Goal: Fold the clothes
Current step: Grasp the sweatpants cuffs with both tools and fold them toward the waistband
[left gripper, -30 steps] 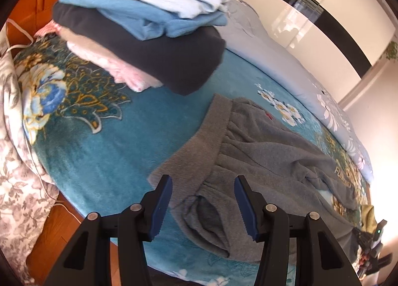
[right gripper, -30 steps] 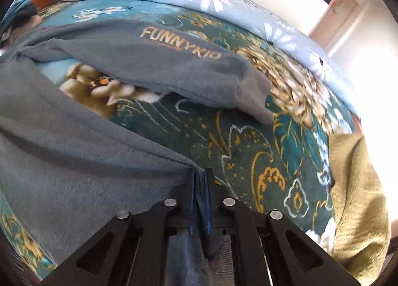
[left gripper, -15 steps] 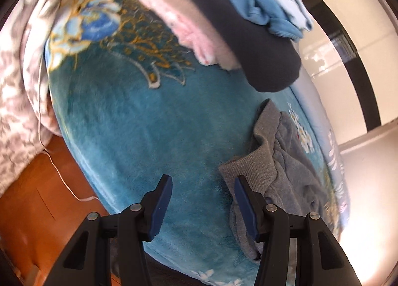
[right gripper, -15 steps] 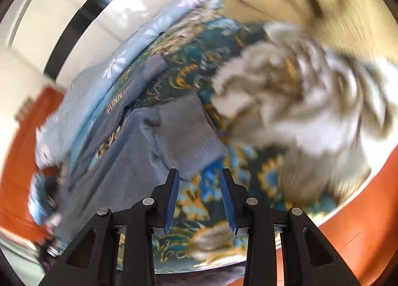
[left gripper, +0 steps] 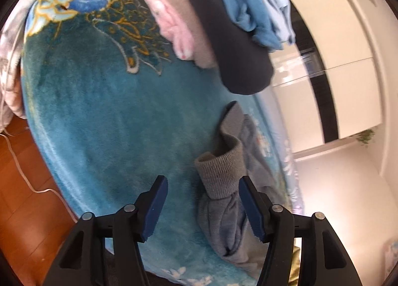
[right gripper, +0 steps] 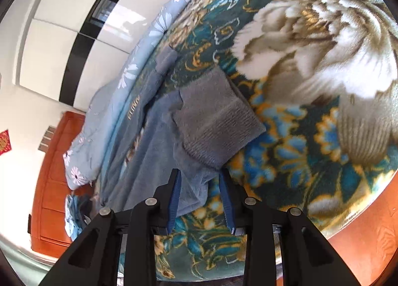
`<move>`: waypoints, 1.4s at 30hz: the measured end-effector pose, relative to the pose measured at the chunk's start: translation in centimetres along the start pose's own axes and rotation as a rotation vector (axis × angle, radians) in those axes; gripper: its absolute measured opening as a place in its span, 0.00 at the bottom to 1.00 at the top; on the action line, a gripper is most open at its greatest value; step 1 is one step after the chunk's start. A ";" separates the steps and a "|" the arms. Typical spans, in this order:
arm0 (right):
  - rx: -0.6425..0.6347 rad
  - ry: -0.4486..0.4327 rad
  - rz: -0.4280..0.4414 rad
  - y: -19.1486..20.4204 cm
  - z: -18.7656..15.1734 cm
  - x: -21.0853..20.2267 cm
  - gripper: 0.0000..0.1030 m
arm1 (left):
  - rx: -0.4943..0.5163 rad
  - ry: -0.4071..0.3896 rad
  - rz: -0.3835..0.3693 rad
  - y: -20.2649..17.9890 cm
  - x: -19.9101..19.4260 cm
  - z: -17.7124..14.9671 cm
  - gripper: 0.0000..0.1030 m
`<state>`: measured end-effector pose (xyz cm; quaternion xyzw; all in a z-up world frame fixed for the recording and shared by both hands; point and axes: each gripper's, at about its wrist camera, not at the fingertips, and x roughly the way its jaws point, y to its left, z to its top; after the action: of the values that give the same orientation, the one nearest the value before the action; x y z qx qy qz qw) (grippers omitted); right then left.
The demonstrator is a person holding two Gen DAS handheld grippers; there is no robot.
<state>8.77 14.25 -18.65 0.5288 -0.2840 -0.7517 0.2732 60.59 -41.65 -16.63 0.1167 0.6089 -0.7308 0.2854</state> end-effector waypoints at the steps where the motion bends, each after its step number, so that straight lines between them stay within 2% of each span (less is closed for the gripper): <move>1: 0.001 0.004 0.000 -0.1 0.0 0.0 0.32 | 0.007 0.015 -0.013 -0.1 0.4 -0.2 0.68; 6: 0.007 -0.001 0.014 0.3 -0.7 0.4 0.32 | 0.092 0.090 0.023 -1.7 3.2 -1.5 0.68; 9: 0.020 -0.014 0.014 0.3 -1.1 0.5 0.30 | 0.133 0.066 0.055 -2.6 3.8 -1.9 0.68; 12: 0.049 -0.029 0.031 0.1 -1.5 0.5 0.26 | 0.133 0.047 0.061 -3.2 3.7 -1.9 0.66; 13: 0.052 -0.034 0.023 0.1 -1.5 0.5 0.18 | 0.149 0.043 0.082 -3.5 3.6 -1.9 0.54; 14: 0.051 -0.039 0.012 0.2 -1.6 0.5 0.06 | 0.165 0.038 0.103 -3.9 3.5 -1.8 0.32; 15: 0.051 -0.042 0.005 0.3 -1.6 0.4 0.05 | 0.174 0.031 0.113 -4.3 3.3 -1.7 0.26; 16: 0.045 -0.048 0.004 0.5 -1.4 0.0 0.04 | 0.174 0.021 0.106 -4.8 2.9 -1.5 0.15; 17: 0.036 -0.057 0.003 0.8 -1.2 -0.5 0.04 | 0.173 0.010 0.099 -5.3 2.5 -1.2 0.11; 21: -0.005 -0.109 0.017 2.0 -0.5 -3.0 0.03 | 0.208 -0.019 0.030 -7.8 -0.4 -0.7 0.11; 24: -0.005 -0.099 -0.004 1.2 -0.9 -3.0 0.03 | 0.249 -0.010 0.057 -7.7 -1.3 -1.1 0.11; 30: -0.004 -0.080 -0.046 -0.5 -1.5 -3.1 0.03 | 0.188 0.069 0.167 -3.9 2.1 -1.2 0.11; 34: -0.003 -0.068 -0.074 -1.6 -2.0 -3.1 0.03 | 0.149 0.090 0.141 -3.0 2.7 -0.6 0.12; 37: -0.006 -0.071 -0.107 -2.3 -2.2 -3.5 0.06 | 0.172 0.112 0.119 -3.3 2.1 -0.1 0.18; 38: -0.011 -0.090 -0.133 -2.3 -2.2 -4.0 0.10 | 0.183 0.118 0.125 -3.3 1.8 0.0 0.27; 39: -0.016 -0.109 -0.160 -2.3 -2.1 -4.6 0.13 | 0.201 0.118 0.143 -3.4 1.4 0.1 0.33; 40: -0.021 -0.128 -0.187 -2.2 -2.1 -5.2 0.22 | 0.222 0.111 0.167 -3.5 0.8 0.3 0.41; 41: -0.026 -0.147 -0.214 -2.2 -2.0 -5.8 0.30 | 0.247 0.095 0.201 -3.6 0.2 0.6 0.44; 42: -0.030 -0.166 -0.240 -2.2 -2.0 -6.4 0.30 | 0.273 0.073 0.243 -3.5 -0.5 0.7 0.44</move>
<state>12.24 20.04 -16.72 0.4906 -0.2289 -0.8245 0.1648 59.15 -41.87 -13.30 0.2534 0.4957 -0.7620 0.3308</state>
